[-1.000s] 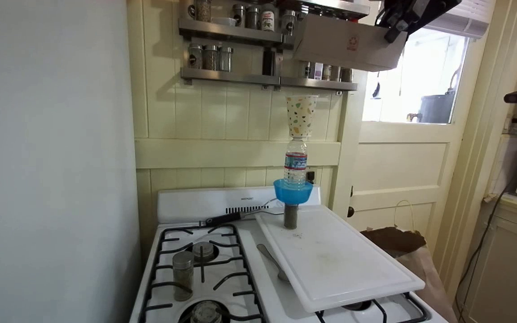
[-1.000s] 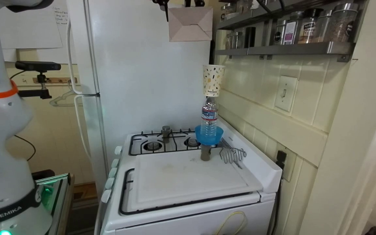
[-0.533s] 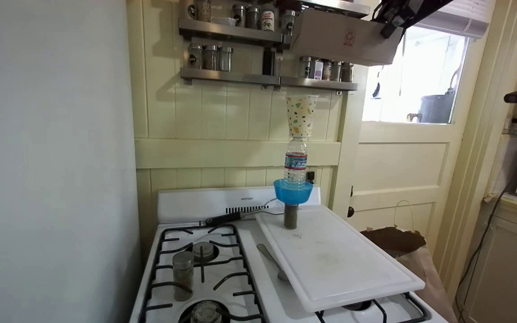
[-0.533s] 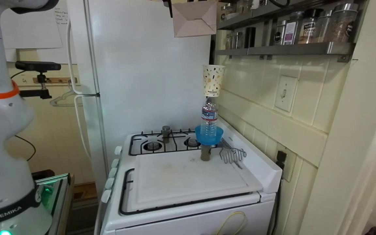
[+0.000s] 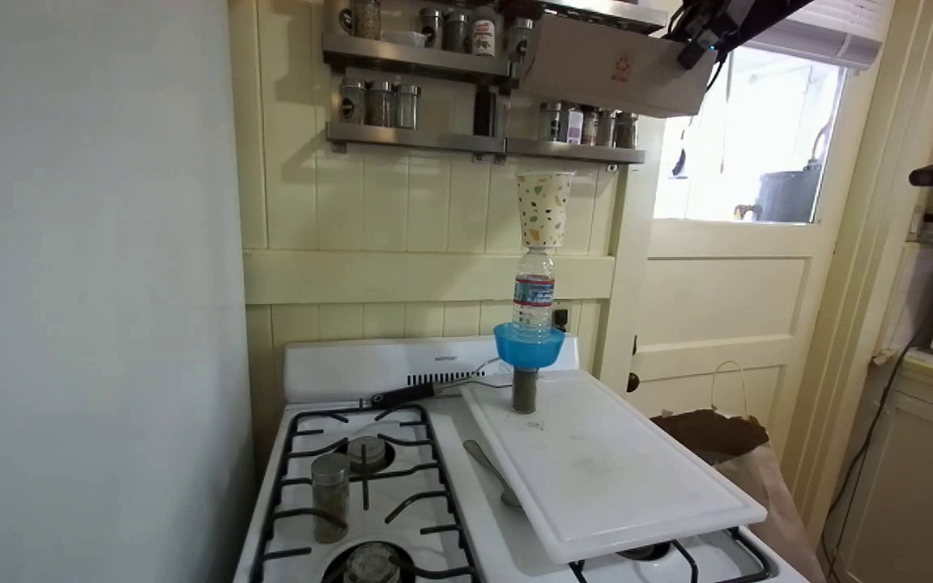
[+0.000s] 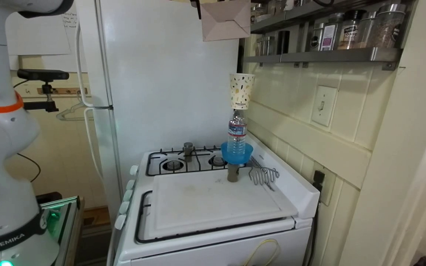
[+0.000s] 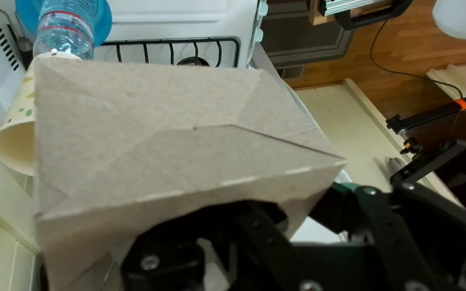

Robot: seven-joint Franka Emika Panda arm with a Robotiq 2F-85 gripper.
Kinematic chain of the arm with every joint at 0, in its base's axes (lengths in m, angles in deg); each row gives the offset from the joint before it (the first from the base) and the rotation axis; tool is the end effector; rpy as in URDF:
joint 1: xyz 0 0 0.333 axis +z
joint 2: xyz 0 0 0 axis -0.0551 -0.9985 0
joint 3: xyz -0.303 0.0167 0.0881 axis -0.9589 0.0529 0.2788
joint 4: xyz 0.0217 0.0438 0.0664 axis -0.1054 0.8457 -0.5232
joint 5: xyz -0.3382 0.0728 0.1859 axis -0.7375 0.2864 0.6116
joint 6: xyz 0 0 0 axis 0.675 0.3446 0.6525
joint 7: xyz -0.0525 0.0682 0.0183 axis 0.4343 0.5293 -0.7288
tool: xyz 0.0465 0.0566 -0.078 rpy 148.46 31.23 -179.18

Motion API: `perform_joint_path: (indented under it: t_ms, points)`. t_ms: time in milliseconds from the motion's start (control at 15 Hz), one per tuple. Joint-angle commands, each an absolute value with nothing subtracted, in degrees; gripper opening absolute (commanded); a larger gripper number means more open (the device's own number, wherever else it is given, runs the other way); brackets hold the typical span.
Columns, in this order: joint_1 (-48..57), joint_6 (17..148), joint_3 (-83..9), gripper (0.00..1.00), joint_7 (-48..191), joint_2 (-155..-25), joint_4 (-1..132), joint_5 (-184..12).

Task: Move the box to the left

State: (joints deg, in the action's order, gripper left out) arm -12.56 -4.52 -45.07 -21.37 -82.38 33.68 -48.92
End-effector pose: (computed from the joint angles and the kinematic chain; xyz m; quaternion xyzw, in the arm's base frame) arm 0.4763 -0.1478 0.7372 -0.7380 -0.6070 -0.1040 0.2760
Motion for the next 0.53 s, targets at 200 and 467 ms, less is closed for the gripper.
perform_joint_path:
  t_ms: [200,467]
  points:
    - [-11.84,-3.96,-44.91,0.00,-19.65,-81.60,34.82,-49.46]
    - [-13.95,-4.51,-42.48,0.00,-19.56,-83.91,34.64,-48.56]
